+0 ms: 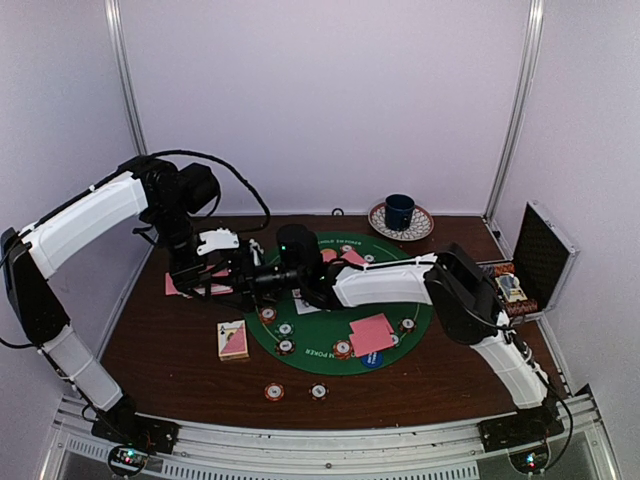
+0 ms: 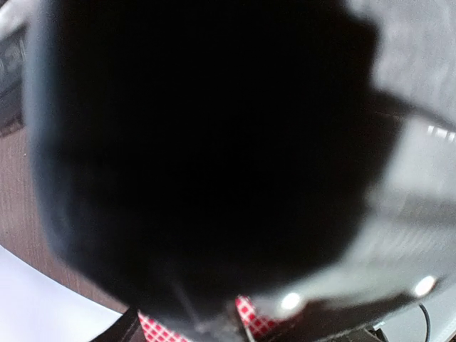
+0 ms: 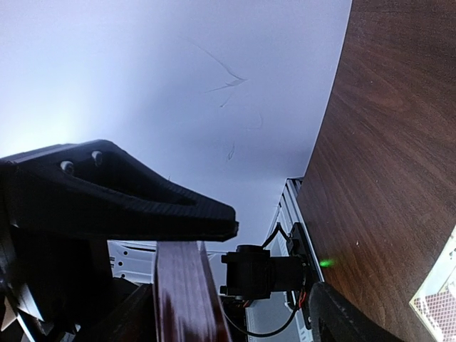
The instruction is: Distribute texas hold em gaming equipment
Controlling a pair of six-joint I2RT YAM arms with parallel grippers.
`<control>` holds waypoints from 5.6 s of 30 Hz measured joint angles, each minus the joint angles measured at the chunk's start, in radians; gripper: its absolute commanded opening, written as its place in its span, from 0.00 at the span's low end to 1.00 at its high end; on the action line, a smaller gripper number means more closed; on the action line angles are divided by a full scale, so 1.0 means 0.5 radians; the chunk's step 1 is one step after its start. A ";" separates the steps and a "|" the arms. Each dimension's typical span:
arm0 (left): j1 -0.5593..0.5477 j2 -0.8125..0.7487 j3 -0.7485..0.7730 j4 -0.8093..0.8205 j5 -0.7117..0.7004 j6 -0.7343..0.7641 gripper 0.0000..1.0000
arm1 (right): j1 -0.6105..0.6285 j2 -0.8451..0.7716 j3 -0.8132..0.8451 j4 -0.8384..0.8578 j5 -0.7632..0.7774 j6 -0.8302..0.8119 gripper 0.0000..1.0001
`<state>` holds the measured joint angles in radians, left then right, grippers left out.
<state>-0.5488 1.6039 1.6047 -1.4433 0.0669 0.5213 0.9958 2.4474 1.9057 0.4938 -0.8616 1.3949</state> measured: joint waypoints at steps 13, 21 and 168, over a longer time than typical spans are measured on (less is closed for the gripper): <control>0.000 0.000 0.000 -0.003 -0.005 0.000 0.00 | -0.046 -0.117 -0.169 -0.008 0.002 -0.076 0.72; 0.000 0.000 0.007 0.004 0.002 -0.001 0.00 | -0.038 -0.140 -0.193 0.026 0.002 -0.020 0.81; 0.000 -0.002 -0.015 -0.001 -0.015 0.001 0.00 | -0.047 -0.517 -0.520 -2.008 2.930 -3.721 0.00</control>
<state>-0.5488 1.6028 1.5970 -1.4437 0.0593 0.5217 0.9726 2.1887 1.6459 -0.5102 0.6033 -0.4656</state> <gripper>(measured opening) 0.670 0.019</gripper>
